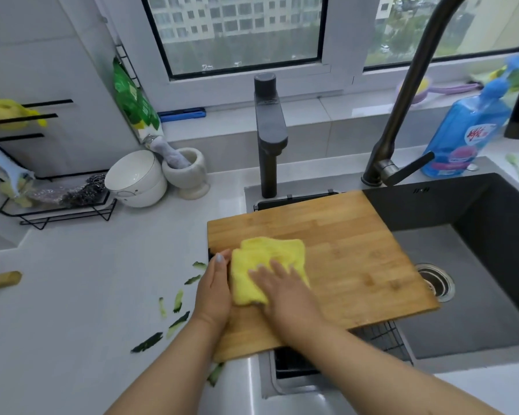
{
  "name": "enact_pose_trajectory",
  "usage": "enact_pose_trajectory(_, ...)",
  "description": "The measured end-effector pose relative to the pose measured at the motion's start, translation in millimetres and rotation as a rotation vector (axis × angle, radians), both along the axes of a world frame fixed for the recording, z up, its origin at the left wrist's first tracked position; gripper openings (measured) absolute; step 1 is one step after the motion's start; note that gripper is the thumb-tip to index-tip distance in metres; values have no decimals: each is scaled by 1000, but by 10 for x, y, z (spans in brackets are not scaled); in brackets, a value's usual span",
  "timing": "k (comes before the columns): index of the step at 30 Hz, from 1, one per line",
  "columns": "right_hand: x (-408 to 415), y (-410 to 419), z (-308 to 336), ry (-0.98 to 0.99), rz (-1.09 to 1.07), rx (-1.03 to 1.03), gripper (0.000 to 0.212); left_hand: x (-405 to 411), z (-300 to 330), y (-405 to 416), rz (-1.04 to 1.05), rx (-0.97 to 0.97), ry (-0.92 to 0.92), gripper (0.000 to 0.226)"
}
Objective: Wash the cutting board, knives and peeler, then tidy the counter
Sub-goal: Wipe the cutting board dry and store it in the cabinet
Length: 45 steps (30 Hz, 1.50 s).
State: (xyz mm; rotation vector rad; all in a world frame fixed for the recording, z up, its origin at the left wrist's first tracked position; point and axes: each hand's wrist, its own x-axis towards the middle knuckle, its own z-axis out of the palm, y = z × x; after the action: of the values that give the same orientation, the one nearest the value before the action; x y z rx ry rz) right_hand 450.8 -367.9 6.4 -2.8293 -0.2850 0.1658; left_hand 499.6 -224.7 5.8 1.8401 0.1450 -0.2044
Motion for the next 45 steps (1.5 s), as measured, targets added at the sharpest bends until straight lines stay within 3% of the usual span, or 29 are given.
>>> enact_pose_trajectory(4,-335,98,-130,-48,173,-111,75,20,-39,32,6,-10,14,53)
enact_pose_trajectory(7,-547,-190,-104,-76,174,-154,76,-20,-39,44,-39,55,-17,55)
enact_pose_trajectory(11,-652,-792,-75,-37,-65,-114,81,-73,2,29,-66,114,-36,55)
enact_pose_trajectory(15,-651,-1389,54,2,-366,-97,65,-101,27,1,-84,177,-67,45)
enact_pose_trajectory(20,-321,-1746,80,35,-592,-98,58,-110,-3,13,-141,248,-108,63)
enact_pose_trajectory(25,139,-1823,100,123,-713,17,75,-102,-17,15,-144,315,-123,82)
enact_pose_trajectory(28,201,-1897,76,158,-754,80,72,-112,5,3,-132,312,-133,73)
enact_pose_trajectory(33,246,-1987,76,213,-890,144,73,-121,111,-19,-89,206,-68,36)
enact_pose_trajectory(38,312,-1981,121,262,-945,200,81,-57,187,81,130,248,-103,29)
enact_pose_trajectory(42,300,-1970,149,278,-920,243,99,103,210,181,223,317,82,36)
enact_pose_trajectory(45,292,-1976,152,271,-909,240,103,259,175,207,235,260,248,48)
